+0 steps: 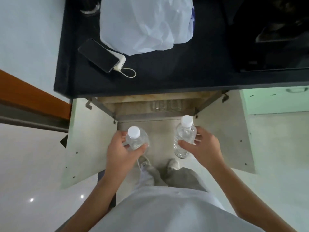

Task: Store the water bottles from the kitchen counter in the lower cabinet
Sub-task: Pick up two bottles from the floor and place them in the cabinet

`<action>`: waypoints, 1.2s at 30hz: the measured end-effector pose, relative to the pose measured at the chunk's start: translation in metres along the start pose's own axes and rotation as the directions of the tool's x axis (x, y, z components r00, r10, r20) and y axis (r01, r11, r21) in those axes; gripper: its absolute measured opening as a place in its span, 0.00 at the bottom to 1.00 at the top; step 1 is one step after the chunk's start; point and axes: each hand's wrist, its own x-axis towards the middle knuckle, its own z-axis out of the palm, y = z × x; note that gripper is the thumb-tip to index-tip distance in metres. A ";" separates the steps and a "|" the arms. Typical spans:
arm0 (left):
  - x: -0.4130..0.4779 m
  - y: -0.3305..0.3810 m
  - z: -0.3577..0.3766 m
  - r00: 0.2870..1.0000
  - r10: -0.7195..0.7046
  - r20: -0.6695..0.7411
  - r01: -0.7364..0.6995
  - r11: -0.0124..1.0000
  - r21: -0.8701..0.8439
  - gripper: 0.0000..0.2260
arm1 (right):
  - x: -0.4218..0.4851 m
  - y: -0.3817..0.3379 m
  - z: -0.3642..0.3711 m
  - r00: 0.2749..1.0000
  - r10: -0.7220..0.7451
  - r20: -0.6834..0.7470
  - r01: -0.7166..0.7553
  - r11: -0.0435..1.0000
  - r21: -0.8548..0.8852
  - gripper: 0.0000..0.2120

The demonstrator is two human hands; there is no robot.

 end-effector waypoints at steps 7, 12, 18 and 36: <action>0.039 -0.042 0.043 0.999 -0.036 0.016 0.036 0.999 0.008 0.27 | 0.042 0.034 0.044 0.998 0.065 0.008 -0.065 0.997 0.045 0.23; 0.087 -0.099 0.097 0.995 -0.097 0.000 0.097 0.995 0.028 0.30 | 0.109 0.088 0.096 0.998 0.064 0.017 -0.065 0.995 0.073 0.20; 0.175 -0.185 0.183 0.998 -0.066 -0.004 0.066 0.998 -0.022 0.24 | 0.214 0.173 0.179 1.000 -0.008 -0.027 0.011 0.993 0.119 0.20; 0.370 -0.301 0.292 0.960 0.280 -0.022 -0.281 0.958 -0.063 0.24 | 0.413 0.297 0.284 0.953 -0.254 -0.164 0.283 0.940 0.190 0.18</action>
